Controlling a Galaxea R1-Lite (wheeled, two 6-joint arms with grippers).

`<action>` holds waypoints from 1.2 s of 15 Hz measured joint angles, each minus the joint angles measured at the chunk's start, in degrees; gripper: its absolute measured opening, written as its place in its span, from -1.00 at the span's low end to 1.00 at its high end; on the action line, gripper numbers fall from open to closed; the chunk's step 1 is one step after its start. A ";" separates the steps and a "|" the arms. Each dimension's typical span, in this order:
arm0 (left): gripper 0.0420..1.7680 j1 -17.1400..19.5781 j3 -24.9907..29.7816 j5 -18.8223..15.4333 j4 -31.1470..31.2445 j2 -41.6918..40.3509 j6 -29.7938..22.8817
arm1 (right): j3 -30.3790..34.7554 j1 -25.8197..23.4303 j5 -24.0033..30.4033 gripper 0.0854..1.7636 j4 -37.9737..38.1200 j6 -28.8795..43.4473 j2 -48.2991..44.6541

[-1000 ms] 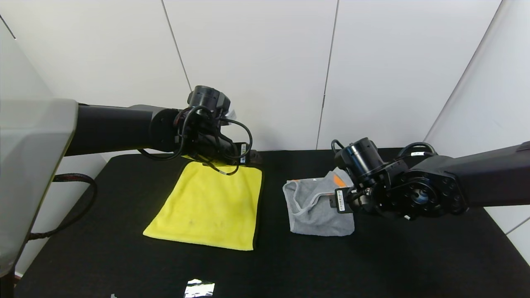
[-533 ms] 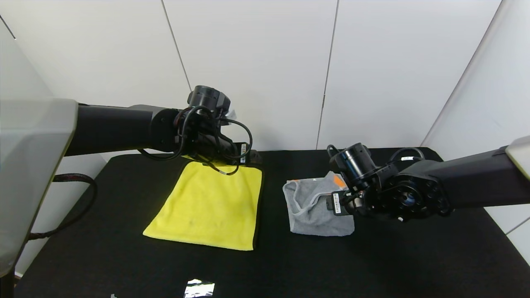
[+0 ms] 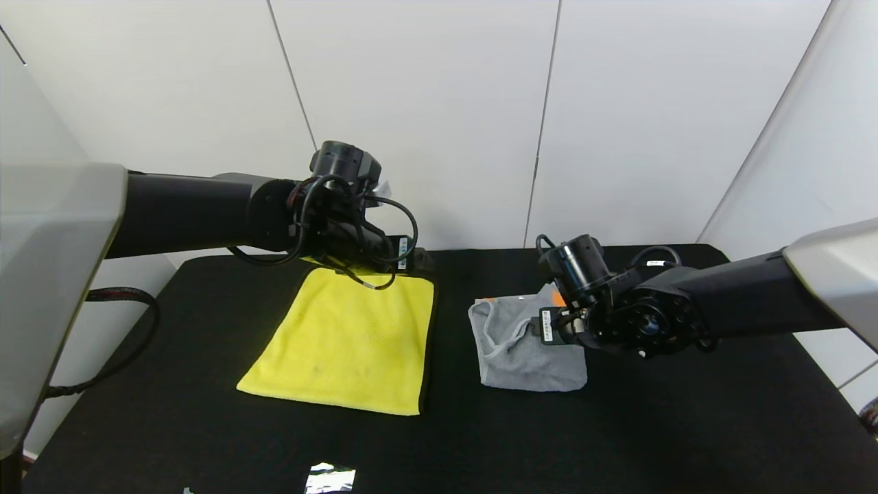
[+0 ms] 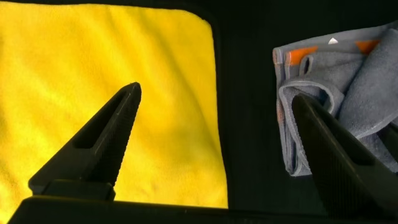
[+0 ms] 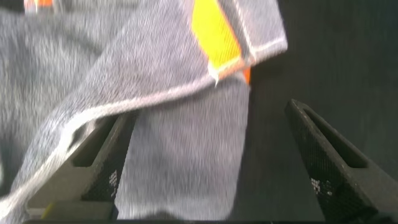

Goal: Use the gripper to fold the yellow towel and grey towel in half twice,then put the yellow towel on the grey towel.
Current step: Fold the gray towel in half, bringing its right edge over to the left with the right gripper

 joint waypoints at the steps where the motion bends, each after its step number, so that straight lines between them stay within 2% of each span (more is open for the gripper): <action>1: 0.94 -0.02 0.02 0.00 0.01 -0.06 0.00 | -0.12 -0.02 -0.05 0.92 -1.38 -0.23 0.33; 5: 0.94 0.00 0.16 0.00 0.04 -0.20 0.00 | -0.20 0.26 0.63 0.93 -11.52 -2.00 1.52; 8: 0.94 0.00 0.18 0.00 0.04 -0.28 0.00 | 0.40 1.02 3.83 0.93 -18.36 -4.88 2.34; 18: 0.94 0.23 0.18 0.02 -0.05 -1.24 0.05 | 0.49 2.79 5.91 0.94 -18.01 -5.12 1.49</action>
